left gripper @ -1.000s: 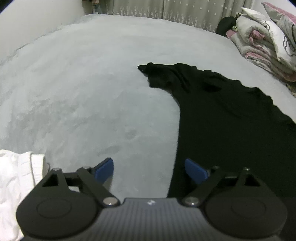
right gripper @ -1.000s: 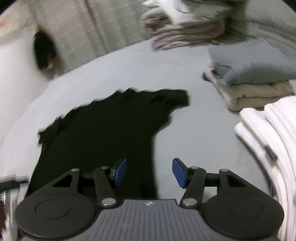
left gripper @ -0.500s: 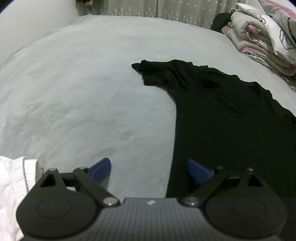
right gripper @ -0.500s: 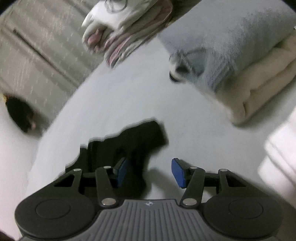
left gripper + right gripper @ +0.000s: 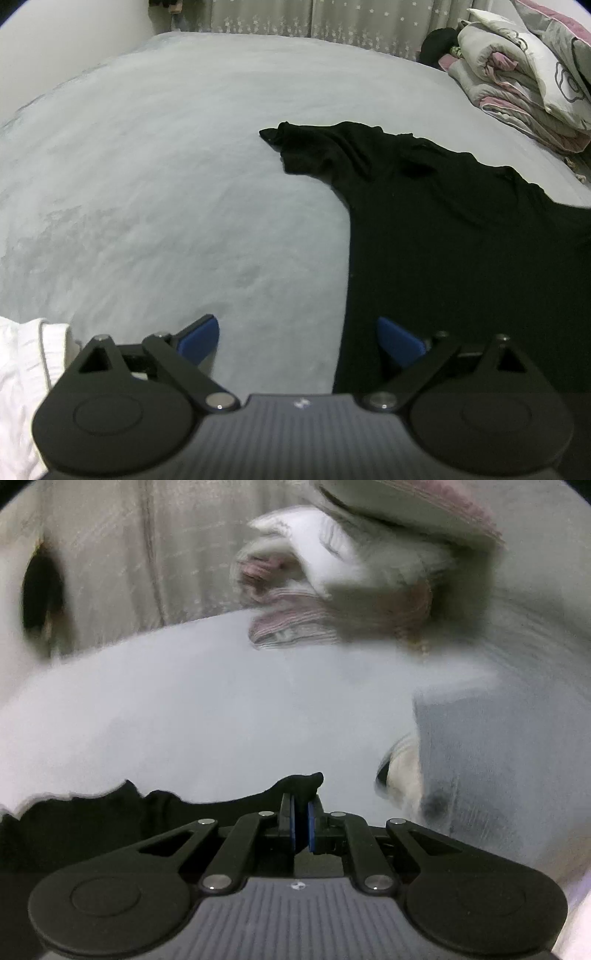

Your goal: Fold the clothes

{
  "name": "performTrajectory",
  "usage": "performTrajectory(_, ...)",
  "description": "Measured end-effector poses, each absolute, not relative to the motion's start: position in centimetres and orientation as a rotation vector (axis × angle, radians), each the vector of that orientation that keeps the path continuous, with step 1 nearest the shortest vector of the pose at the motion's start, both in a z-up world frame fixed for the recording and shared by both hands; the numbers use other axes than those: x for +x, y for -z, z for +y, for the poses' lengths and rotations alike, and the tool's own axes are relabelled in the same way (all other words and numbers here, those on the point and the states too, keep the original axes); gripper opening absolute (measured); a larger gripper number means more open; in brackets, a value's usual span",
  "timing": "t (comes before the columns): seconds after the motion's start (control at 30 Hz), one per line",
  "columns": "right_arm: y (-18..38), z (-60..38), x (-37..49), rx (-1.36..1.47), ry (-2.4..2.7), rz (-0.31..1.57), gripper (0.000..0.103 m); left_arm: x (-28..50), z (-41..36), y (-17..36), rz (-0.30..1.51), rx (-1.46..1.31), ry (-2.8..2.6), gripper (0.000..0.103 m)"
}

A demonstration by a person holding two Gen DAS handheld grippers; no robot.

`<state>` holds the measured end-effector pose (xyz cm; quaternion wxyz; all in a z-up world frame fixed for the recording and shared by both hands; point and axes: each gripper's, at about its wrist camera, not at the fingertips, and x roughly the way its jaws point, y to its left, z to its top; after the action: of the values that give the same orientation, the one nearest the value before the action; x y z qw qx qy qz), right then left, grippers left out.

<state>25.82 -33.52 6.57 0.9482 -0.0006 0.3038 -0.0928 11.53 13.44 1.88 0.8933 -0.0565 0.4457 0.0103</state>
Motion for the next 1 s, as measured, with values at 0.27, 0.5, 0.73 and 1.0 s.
performTrajectory(0.27, -5.5, -33.0, 26.4, -0.034, 0.249, 0.697, 0.034, 11.6, 13.4, -1.9, 0.926, -0.120, -0.014, 0.100)
performTrajectory(0.5, -2.5, -38.2, 23.7, 0.336, 0.235, 0.708, 0.035, 11.6, 13.9, -2.1, 0.931, -0.161, -0.010, 0.100)
performTrajectory(0.73, -1.3, -36.6, 23.4, 0.258, 0.142, 0.730, 0.034, 11.6, 13.7, -2.0, 0.930, -0.157, -0.012, 0.100)
performTrajectory(1.0, -2.0, -35.9, 23.2, 0.151, 0.231, 0.719, 0.007, 11.6, 13.7, -2.0, 0.930, -0.154, -0.010, 0.100)
